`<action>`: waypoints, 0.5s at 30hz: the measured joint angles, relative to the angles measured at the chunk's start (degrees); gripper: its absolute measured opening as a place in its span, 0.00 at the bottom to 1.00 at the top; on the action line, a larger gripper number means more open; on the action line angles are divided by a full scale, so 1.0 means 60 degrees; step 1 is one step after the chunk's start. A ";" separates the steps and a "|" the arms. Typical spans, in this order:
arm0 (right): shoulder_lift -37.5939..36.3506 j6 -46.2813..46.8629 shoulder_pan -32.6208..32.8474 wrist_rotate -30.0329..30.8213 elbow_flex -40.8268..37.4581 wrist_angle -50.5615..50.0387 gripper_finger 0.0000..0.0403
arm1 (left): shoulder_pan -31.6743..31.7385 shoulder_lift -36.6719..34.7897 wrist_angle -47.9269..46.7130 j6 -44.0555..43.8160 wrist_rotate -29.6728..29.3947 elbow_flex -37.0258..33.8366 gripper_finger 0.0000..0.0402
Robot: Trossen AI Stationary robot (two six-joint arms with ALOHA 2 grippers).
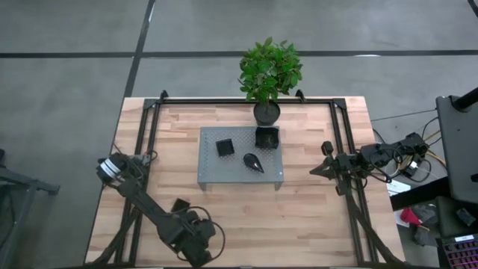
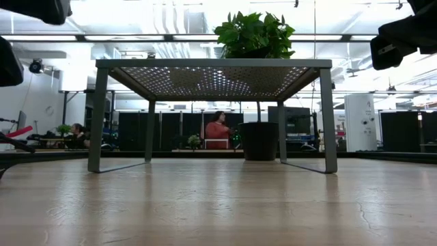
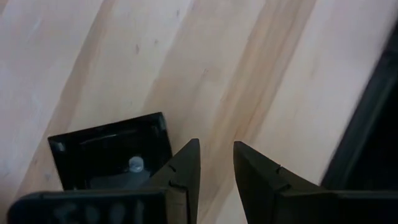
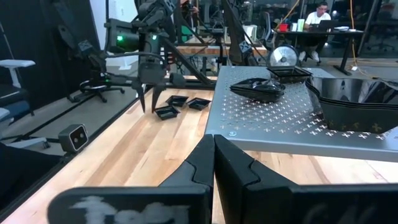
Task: Pick & Place Mini shaped plates
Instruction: Stack the black square plate on the black square plates on the shelf
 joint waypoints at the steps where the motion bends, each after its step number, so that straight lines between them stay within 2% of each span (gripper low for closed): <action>1: 0.0000 0.0001 0.0001 0.0000 0.0000 0.0000 0.02 | -0.0004 0.0026 -0.0063 0.0000 0.0020 -0.0007 0.22; 15: 0.0000 0.0007 0.0004 0.0000 0.0000 0.0000 0.02 | -0.0063 0.0050 -0.1072 -0.0005 -0.0260 -0.0010 0.22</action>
